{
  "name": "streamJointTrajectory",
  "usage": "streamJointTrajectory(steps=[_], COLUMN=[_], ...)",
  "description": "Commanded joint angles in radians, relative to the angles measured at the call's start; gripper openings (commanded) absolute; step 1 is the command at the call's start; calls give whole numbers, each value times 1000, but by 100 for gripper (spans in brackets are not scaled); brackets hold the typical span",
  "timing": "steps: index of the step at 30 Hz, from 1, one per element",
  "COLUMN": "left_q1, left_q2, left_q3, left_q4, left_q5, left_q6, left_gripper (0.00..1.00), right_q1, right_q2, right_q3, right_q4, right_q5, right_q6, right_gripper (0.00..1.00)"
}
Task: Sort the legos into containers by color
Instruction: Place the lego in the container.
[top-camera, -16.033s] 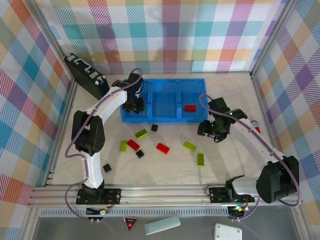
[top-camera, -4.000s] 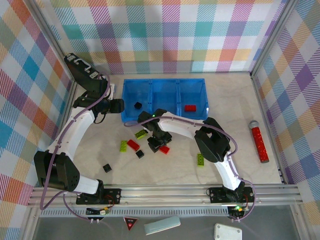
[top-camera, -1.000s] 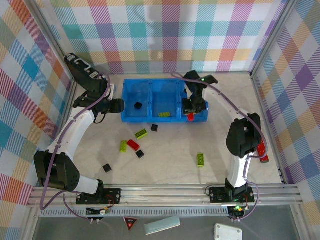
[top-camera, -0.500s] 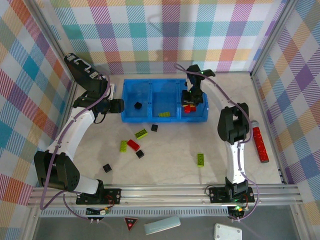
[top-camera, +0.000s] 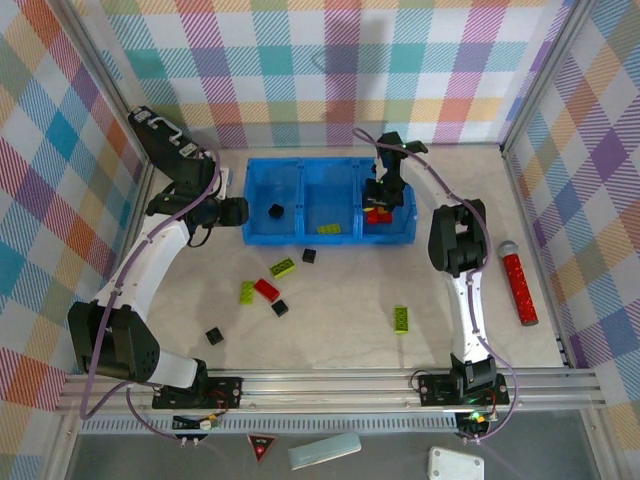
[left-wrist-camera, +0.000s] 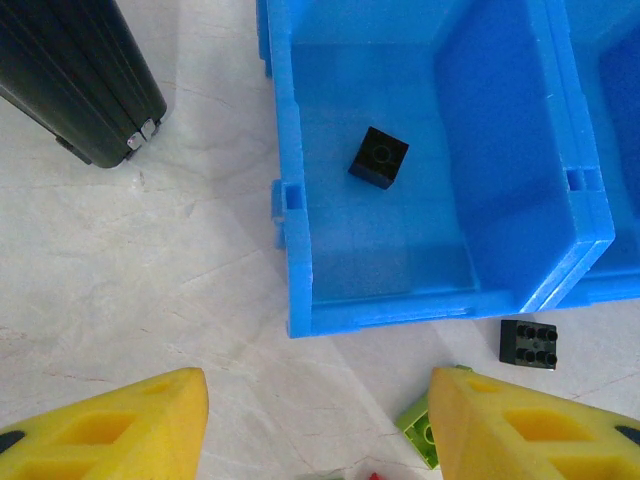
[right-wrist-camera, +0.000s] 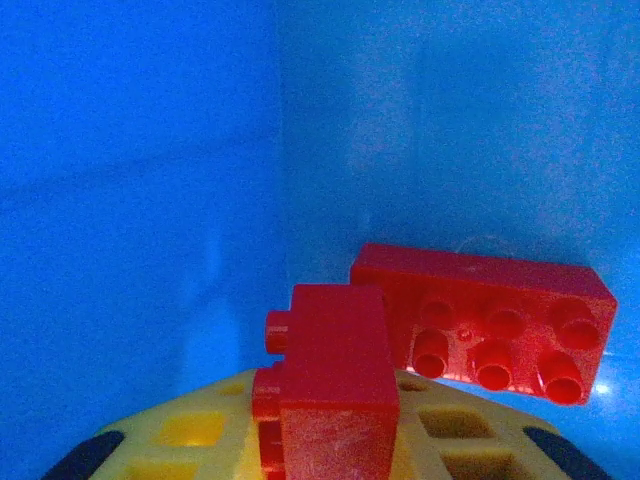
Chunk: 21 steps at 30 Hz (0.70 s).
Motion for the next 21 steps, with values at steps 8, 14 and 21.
streamJointTrajectory(steps=[8,14,21], left_q1=[10,10,10], left_q2=[7,8,3], left_q3=[-13,-9,-11], left_q4=[10,10,9], left_q5=[2,4,2], left_q6=[10,10,10], left_gripper=[60,60,60], right_q1=[-4,-4,-4], right_q2=[31,24,6], right_q3=[43,43,43], right_q4=[14,18,34], right_q5=[-58,-75,-103], right_q6=[23,32,43], right_gripper=[36,40,27])
